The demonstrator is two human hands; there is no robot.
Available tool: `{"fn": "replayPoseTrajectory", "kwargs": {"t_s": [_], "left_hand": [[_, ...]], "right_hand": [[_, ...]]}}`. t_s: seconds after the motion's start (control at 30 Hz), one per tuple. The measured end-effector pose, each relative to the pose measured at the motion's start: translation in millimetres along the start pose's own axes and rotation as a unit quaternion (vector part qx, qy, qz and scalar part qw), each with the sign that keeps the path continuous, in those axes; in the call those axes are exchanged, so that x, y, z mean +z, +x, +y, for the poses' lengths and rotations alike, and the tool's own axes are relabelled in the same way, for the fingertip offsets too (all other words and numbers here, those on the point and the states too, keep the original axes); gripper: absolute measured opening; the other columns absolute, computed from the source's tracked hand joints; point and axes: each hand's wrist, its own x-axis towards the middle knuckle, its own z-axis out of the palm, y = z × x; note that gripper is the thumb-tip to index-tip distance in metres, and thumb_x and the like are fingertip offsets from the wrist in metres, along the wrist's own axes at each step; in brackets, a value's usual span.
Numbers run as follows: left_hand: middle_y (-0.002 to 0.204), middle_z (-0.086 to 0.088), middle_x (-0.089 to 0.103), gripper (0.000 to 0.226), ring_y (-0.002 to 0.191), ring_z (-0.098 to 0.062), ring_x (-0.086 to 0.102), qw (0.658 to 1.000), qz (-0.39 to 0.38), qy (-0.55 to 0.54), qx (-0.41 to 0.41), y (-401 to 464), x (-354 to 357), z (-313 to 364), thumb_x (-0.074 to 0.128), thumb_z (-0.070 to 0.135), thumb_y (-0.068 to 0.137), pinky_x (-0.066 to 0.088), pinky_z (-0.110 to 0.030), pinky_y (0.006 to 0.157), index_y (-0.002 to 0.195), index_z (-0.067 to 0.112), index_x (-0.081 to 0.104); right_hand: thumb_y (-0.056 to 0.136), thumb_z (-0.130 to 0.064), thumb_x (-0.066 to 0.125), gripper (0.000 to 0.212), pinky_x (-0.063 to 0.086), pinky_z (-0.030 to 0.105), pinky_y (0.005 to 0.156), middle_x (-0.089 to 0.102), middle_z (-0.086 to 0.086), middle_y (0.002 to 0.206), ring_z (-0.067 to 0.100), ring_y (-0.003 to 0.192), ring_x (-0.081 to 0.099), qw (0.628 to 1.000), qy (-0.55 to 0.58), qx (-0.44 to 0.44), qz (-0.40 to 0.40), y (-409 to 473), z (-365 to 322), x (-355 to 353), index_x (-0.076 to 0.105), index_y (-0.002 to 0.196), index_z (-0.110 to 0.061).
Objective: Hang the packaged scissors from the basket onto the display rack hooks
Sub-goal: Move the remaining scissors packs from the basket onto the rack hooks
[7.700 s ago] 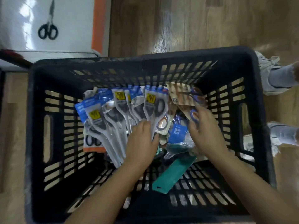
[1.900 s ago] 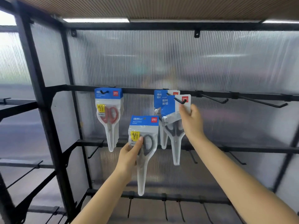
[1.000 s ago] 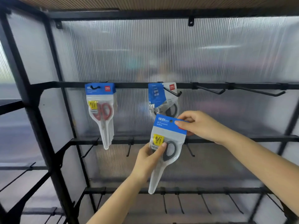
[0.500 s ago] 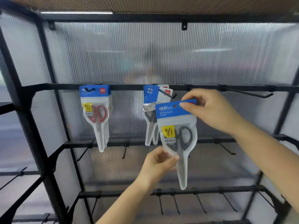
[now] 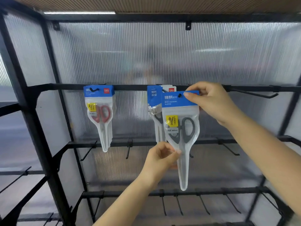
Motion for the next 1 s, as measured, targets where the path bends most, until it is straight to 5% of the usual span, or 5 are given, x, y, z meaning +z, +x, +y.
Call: {"fn": "replayPoseTrajectory", "kwargs": {"t_s": [0.33, 0.6, 0.73, 0.87, 1.0], "left_hand": [[0.081, -0.011, 0.063, 0.019, 0.079, -0.023, 0.061, 0.996, 0.080, 0.020, -0.024, 38.7, -15.9, -16.7, 0.061, 0.019, 0.090, 0.056, -0.043, 0.082, 0.074, 0.010, 0.059], [0.076, -0.007, 0.060, 0.019, 0.071, -0.017, 0.060, 0.990, 0.132, 0.035, -0.046, 88.6, -36.7, -20.8, 0.061, 0.021, 0.091, 0.054, -0.026, 0.068, 0.079, 0.007, 0.055], [0.076, -0.006, 0.060, 0.019, 0.075, -0.019, 0.060, 0.985, 0.152, 0.059, -0.057, 107.6, -44.1, -21.3, 0.062, 0.022, 0.090, 0.055, -0.037, 0.081, 0.082, 0.007, 0.055], [0.081, -0.009, 0.062, 0.019, 0.083, -0.026, 0.062, 0.980, 0.167, 0.084, -0.073, 119.4, -44.2, -24.8, 0.062, 0.025, 0.091, 0.055, -0.045, 0.086, 0.082, 0.008, 0.056], [0.078, -0.002, 0.059, 0.019, 0.075, -0.017, 0.058, 0.971, 0.189, 0.121, -0.078, 128.5, -40.9, -25.9, 0.059, 0.027, 0.092, 0.052, -0.035, 0.083, 0.085, 0.009, 0.056]], "right_hand": [[0.088, -0.014, 0.063, 0.007, 0.035, 0.005, 0.058, 0.060, -0.006, 0.083, -0.009, 0.064, 0.050, 0.990, -0.108, -0.058, 0.073, 22.4, 36.3, 28.4, 0.065, 0.094, -0.011], [0.086, -0.006, 0.061, 0.015, 0.040, 0.025, 0.072, 0.059, 0.001, 0.101, 0.015, 0.090, 0.054, 0.967, -0.228, -0.079, 0.085, 51.7, 54.4, 53.2, 0.061, 0.100, -0.010], [0.088, -0.007, 0.057, 0.020, 0.048, 0.038, 0.077, 0.055, 0.004, 0.109, 0.020, 0.101, 0.053, 0.949, -0.296, -0.085, 0.065, 60.8, 57.3, 57.6, 0.058, 0.108, -0.009], [0.093, -0.011, 0.053, 0.032, 0.048, 0.035, 0.081, 0.052, 0.004, 0.120, 0.021, 0.112, 0.050, 0.940, -0.322, -0.098, 0.059, 62.6, 67.1, 60.4, 0.053, 0.125, -0.011], [0.097, -0.013, 0.048, 0.050, 0.039, 0.034, 0.101, 0.035, 0.006, 0.146, 0.022, 0.132, 0.036, 0.934, -0.336, -0.118, 0.029, 56.6, 78.0, 62.7, 0.033, 0.144, -0.010]]}}
